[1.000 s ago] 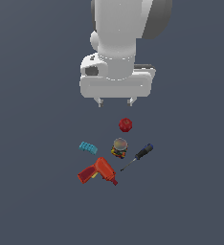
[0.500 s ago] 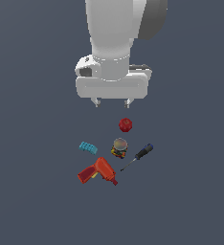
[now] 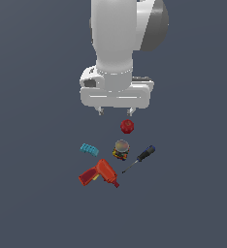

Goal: Pick up a designated object from a clutter of objects.

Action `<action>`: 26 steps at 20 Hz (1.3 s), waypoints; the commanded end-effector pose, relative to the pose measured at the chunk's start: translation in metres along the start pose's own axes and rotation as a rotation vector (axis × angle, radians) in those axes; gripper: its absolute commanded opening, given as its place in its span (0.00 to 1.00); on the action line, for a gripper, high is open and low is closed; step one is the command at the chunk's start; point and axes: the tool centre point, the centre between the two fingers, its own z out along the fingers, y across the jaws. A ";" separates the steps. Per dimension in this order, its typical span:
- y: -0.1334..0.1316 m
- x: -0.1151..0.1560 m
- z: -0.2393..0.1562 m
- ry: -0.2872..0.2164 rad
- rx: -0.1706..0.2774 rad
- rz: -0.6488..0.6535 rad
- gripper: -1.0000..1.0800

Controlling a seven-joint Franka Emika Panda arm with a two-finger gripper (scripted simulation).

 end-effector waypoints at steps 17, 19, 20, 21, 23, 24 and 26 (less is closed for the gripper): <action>-0.025 0.004 0.164 -0.024 -0.026 0.240 0.96; -0.026 0.003 0.174 -0.025 -0.028 0.255 0.96; -0.027 0.002 0.179 -0.026 -0.029 0.262 0.96; -0.027 0.001 0.182 -0.026 -0.029 0.267 0.96; -0.028 0.000 0.187 -0.027 -0.030 0.275 0.96; -0.028 0.000 0.189 -0.027 -0.030 0.277 0.96; -0.029 0.000 0.190 -0.027 -0.030 0.279 0.96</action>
